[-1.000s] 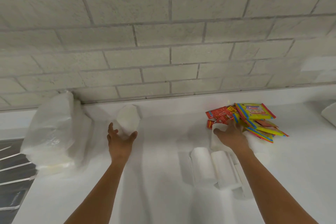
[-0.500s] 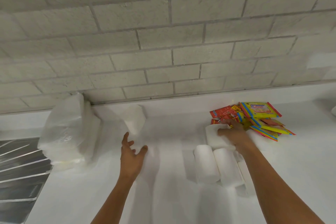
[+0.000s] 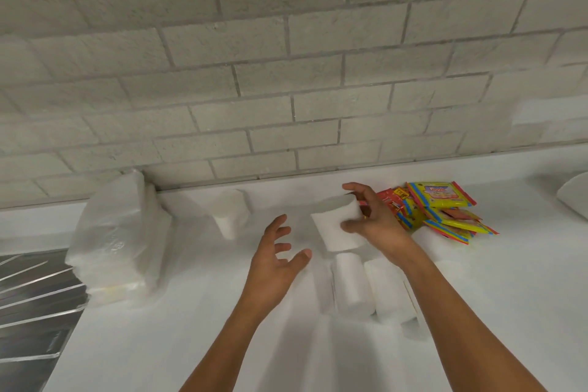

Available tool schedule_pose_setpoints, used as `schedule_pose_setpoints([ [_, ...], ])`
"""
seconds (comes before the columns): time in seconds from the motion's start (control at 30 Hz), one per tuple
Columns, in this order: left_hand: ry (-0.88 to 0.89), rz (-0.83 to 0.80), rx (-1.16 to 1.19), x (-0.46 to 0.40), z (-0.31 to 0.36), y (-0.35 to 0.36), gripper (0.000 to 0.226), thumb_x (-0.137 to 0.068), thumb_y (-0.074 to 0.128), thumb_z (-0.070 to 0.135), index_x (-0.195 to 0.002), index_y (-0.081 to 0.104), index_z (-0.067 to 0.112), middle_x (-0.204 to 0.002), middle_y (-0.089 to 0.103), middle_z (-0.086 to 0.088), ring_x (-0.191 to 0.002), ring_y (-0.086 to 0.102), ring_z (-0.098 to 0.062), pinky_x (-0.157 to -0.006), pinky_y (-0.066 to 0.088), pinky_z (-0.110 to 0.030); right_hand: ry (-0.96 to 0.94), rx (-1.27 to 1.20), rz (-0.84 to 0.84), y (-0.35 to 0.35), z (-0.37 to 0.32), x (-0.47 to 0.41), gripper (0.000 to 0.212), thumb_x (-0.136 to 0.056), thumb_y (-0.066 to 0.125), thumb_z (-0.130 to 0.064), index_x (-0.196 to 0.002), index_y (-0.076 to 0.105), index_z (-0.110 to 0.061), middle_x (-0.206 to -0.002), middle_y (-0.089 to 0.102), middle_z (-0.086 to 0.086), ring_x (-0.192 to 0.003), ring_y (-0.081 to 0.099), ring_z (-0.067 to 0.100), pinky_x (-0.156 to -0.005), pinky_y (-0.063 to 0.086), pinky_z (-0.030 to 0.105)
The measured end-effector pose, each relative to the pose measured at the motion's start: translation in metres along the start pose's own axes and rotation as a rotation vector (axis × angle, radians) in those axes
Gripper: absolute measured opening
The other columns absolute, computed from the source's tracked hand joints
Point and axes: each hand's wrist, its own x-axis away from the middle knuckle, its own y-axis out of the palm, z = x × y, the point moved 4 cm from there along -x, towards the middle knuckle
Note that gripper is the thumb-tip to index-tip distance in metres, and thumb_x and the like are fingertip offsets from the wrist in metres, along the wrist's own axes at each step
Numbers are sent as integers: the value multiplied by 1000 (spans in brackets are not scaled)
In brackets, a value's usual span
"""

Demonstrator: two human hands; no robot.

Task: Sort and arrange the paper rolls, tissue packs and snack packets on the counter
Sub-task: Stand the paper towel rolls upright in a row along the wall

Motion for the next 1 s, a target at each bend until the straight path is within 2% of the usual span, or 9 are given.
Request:
schedule_pose_setpoints([
  [0.13, 9, -71, 71, 2, 12, -2, 89, -77, 84, 35, -146, 29, 48, -133, 49, 23, -118, 53, -2, -91, 54, -26, -71, -114, -171, 29, -28, 17, 77, -72, 75, 7, -129, 53, -41, -123, 59, -3, -110, 61, 21, -88, 56, 36],
  [0.2, 12, -92, 81, 6, 13, -7, 84, -75, 85, 36, -141, 35, 48, -129, 55, 21, -116, 56, -2, -90, 55, -26, -75, -167, -257, 43, -34, 24, 79, -72, 74, 9, -132, 51, -38, -124, 57, 2, -111, 61, 23, -89, 56, 36],
  [0.3, -5, -65, 81, 14, 11, -17, 63, -78, 84, 33, -128, 48, 46, -120, 63, 19, -109, 62, -3, -80, 55, -20, -68, -217, -338, 60, -36, 29, 82, -72, 74, 11, -135, 50, -36, -128, 53, 10, -112, 60, 24, -89, 54, 37],
  [0.4, -24, -9, 49, 19, 0, -30, 62, -77, 84, 35, -128, 50, 43, -120, 63, 18, -108, 62, -6, -84, 57, -24, -53, -183, -363, 74, -33, 32, 82, -74, 75, 7, -136, 49, -40, -130, 55, 4, -118, 59, 19, -95, 53, 38],
  [0.53, -55, 121, -6, 13, -12, -55, 63, -77, 84, 31, -129, 50, 38, -117, 63, 18, -103, 63, -6, -78, 54, -20, -13, -63, -306, 79, -22, 29, 74, -81, 74, 0, -135, 49, -44, -132, 56, -10, -124, 55, 5, -104, 47, 32],
  [0.6, -45, 212, -24, 2, -17, -72, 61, -77, 84, 27, -128, 51, 34, -115, 65, 15, -103, 63, -6, -78, 52, -21, 8, -56, -241, 73, -15, 26, 64, -84, 73, -4, -132, 53, -42, -132, 57, -8, -123, 57, 7, -102, 49, 31],
  [0.73, -36, 394, -64, -34, -22, -104, 55, -76, 83, 23, -117, 48, 33, -112, 64, 8, -104, 63, -17, -88, 53, -33, 65, 13, -133, 54, -2, 23, 45, -86, 72, -11, -122, 61, -37, -125, 60, -3, -115, 61, 10, -94, 48, 23],
  [0.83, -19, 486, -110, -65, -20, -124, 60, -73, 85, 28, -121, 49, 28, -120, 64, 3, -107, 63, -20, -93, 54, -41, 98, 73, -96, 42, 8, 22, 39, -88, 71, -15, -120, 63, -35, -121, 61, -5, -113, 61, 11, -90, 48, 23],
  [1.0, -8, 544, -165, -107, -21, -140, 74, -63, 83, 44, -126, 50, 22, -126, 62, -1, -110, 62, -23, -94, 53, -48, 129, 198, -17, 27, 22, 19, 35, -88, 71, -17, -119, 64, -32, -117, 61, -8, -109, 60, 14, -90, 49, 27],
])
